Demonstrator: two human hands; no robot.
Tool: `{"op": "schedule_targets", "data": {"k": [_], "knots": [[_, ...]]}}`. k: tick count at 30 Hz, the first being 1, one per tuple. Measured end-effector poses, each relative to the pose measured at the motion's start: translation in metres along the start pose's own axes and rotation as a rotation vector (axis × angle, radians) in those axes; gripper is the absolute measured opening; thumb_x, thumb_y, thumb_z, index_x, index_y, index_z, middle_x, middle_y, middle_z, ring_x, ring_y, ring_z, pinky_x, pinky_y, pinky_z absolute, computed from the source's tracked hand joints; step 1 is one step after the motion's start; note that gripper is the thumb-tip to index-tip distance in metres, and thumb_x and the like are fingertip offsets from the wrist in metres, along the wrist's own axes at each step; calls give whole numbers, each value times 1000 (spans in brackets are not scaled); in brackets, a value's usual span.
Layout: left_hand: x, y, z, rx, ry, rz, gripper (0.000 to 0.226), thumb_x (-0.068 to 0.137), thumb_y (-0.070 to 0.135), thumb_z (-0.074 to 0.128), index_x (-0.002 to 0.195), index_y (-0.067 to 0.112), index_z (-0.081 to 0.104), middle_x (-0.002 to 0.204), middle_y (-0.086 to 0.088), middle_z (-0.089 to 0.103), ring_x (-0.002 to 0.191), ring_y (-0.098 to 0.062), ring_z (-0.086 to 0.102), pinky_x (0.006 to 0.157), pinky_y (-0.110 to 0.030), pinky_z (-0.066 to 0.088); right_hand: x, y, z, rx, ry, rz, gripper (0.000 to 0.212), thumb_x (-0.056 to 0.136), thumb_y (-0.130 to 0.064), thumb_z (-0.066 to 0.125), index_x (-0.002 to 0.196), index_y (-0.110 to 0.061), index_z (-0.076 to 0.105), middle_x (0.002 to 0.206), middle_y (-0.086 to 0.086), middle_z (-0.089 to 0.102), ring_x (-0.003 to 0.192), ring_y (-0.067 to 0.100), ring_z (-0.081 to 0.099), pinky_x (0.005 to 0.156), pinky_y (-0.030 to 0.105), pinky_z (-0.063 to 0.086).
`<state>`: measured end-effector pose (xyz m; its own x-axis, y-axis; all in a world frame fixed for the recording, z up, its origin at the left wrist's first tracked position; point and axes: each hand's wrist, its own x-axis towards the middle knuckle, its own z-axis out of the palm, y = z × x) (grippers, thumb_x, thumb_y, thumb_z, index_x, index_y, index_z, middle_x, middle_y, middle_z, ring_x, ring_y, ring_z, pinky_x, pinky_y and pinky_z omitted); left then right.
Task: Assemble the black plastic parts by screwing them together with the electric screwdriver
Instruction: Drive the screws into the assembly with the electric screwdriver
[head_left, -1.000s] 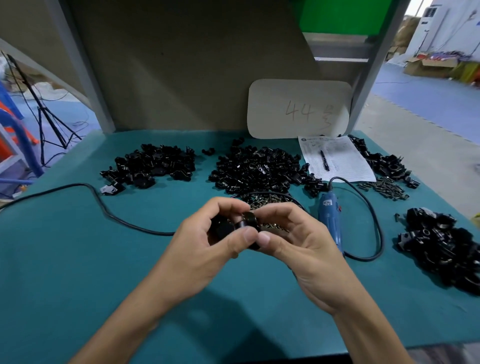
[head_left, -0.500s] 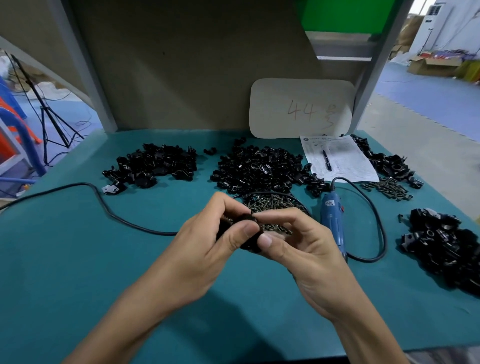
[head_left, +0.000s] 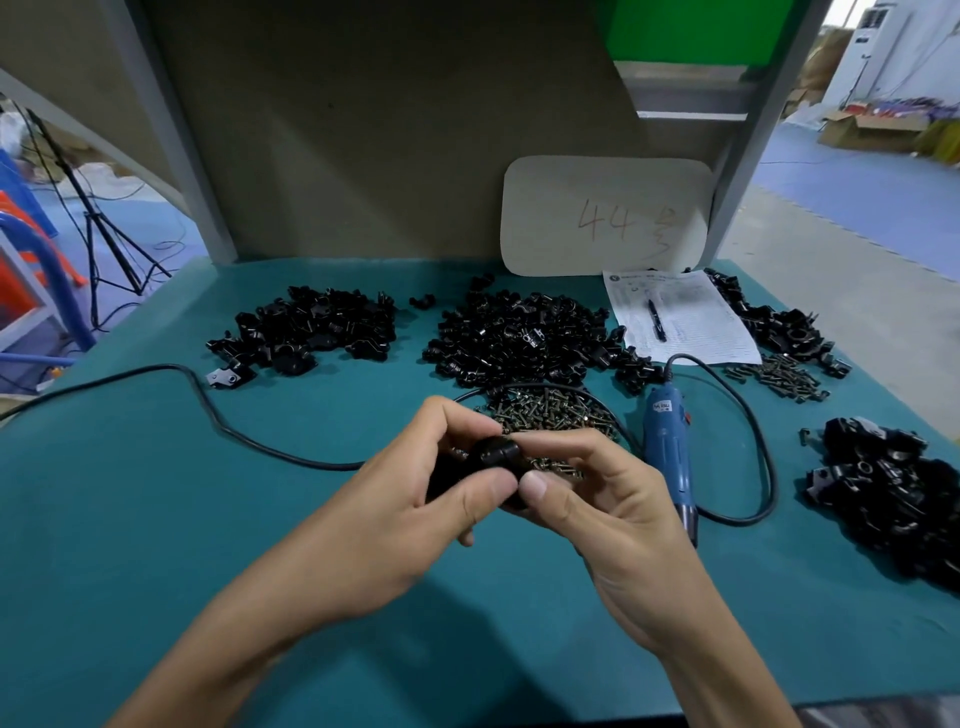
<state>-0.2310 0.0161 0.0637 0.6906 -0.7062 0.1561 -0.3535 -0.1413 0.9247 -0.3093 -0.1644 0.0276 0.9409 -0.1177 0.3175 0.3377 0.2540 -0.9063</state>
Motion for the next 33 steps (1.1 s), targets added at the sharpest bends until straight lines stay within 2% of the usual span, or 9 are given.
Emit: {"op": "schedule_targets", "data": {"k": [3, 5, 7, 9, 11, 14, 17, 27, 33], "knots": [[4, 3, 3, -95, 123, 13, 26, 76, 54, 70, 98, 39, 65, 92, -5, 72, 77, -27, 66, 66, -40, 56, 1, -2, 2, -15, 12, -32, 23, 91, -12, 70, 113, -16, 74, 108, 13, 76, 99, 23, 74, 93, 38, 58], [4, 5, 5, -158, 173, 7, 31, 73, 50, 76, 97, 32, 69, 91, -12, 73, 84, -37, 66, 70, -43, 56, 2, -3, 4, -20, 18, -62, 24, 90, -12, 69, 112, -18, 75, 111, 10, 75, 99, 22, 74, 92, 37, 58], [3, 5, 5, -232, 206, -11, 31, 71, 42, 85, 94, 26, 73, 91, -11, 74, 80, -33, 68, 70, -35, 57, 2, -4, 6, -31, 23, -81, 23, 90, -12, 69, 111, -19, 75, 112, 8, 75, 98, 21, 74, 92, 36, 58], [2, 8, 4, -261, 213, -10, 30, 69, 37, 86, 93, 24, 74, 91, -7, 76, 76, -17, 69, 69, -25, 56, 2, -5, 7, -43, 24, -94, 24, 91, -11, 68, 112, -19, 75, 111, 7, 75, 97, 19, 74, 91, 34, 58], [1, 12, 4, -271, 198, 5, 29, 69, 34, 84, 94, 22, 75, 91, -4, 77, 78, -9, 70, 69, -19, 54, 2, -6, 9, -64, 23, -121, 25, 92, -10, 67, 113, -19, 75, 112, 3, 75, 97, 16, 74, 90, 32, 58], [1, 16, 2, -298, 200, 13, 24, 72, 23, 84, 94, 20, 77, 88, -3, 78, 78, -8, 72, 70, -17, 54, 2, -10, 10, -132, 28, -166, 21, 93, -21, 71, 114, -24, 74, 116, -1, 72, 102, 18, 73, 91, 32, 58], [1, 20, 4, -318, 208, 18, 29, 69, 29, 85, 95, 21, 79, 90, -4, 78, 81, -12, 74, 74, -21, 58, 3, -12, 11, -172, 38, -190, 23, 92, -32, 74, 114, -25, 74, 119, 2, 71, 106, 22, 71, 94, 39, 57], [4, 19, 6, -369, 239, -9, 31, 66, 28, 89, 95, 21, 81, 91, -7, 79, 84, -16, 75, 76, -22, 57, 3, -12, 10, -192, 44, -185, 23, 91, -36, 74, 113, -31, 75, 118, 0, 69, 107, 21, 71, 93, 39, 57], [7, 10, 7, -440, 242, -53, 27, 67, 22, 87, 93, 19, 82, 91, -10, 79, 84, -20, 76, 77, -22, 58, 5, 1, 8, -187, 76, -143, 24, 88, -18, 71, 112, -20, 74, 116, 6, 70, 105, 24, 72, 91, 38, 58]]}}
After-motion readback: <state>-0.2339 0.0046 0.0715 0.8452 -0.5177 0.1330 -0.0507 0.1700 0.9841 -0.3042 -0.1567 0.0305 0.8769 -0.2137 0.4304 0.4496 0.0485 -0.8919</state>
